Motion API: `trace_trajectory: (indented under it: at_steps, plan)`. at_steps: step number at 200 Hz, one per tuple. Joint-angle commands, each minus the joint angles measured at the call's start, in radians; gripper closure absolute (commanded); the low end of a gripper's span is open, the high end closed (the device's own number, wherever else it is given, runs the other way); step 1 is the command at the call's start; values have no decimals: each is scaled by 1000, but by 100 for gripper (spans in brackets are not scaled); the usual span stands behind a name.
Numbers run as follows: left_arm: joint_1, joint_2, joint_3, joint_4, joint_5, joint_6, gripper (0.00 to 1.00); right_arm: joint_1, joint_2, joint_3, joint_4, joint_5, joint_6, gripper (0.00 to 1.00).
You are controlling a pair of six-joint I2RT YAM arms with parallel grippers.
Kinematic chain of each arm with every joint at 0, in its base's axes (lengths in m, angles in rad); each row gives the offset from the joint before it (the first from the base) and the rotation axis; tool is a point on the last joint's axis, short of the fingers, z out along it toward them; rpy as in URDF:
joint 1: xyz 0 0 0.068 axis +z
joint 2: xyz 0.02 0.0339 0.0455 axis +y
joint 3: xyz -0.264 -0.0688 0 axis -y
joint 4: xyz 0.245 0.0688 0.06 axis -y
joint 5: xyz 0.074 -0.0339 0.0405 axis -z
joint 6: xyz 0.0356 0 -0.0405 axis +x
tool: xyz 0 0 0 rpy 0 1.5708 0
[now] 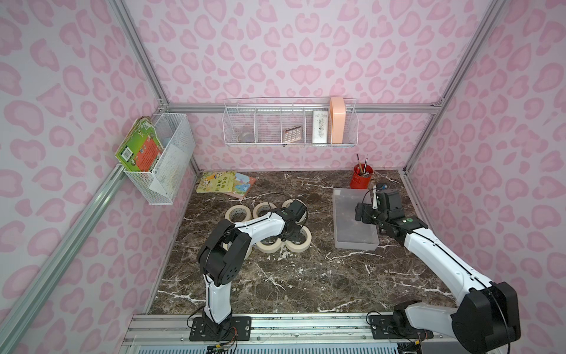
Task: Take out the art tape in the storage box
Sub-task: Place the art tape at the center of the board.
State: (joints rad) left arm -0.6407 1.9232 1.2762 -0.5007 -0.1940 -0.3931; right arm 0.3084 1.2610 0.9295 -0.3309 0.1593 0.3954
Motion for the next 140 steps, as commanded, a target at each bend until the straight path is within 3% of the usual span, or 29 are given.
trace_trajectory:
  at_steps: [1, 24, 43, 53, 85, 102, 126, 140]
  plan:
    - [34, 22, 6, 6, -24, 5, 100, 0, 3, -14, 30, 20, -15, 3]
    - [44, 40, 20, 10, -17, 12, 98, -2, -4, -36, 43, 35, -31, 2]
    - [44, 38, 25, 8, -7, 14, 90, -4, -17, -62, 58, 50, -43, 0]
    - [44, 30, 23, 2, -8, 14, 82, -6, -30, -79, 71, 59, -47, 0]
    - [42, -34, 15, -26, -10, 27, 41, -21, -87, -155, 140, 73, -55, 0]
    - [35, -85, 16, -48, -14, 51, 25, -26, -119, -200, 182, 93, -62, 0]
    - [20, -189, 19, -70, -34, 93, 4, -25, -183, -291, 278, 138, -107, 0]
    - [16, -266, 5, -67, -48, 118, 2, -26, -234, -377, 380, 188, -123, 0]
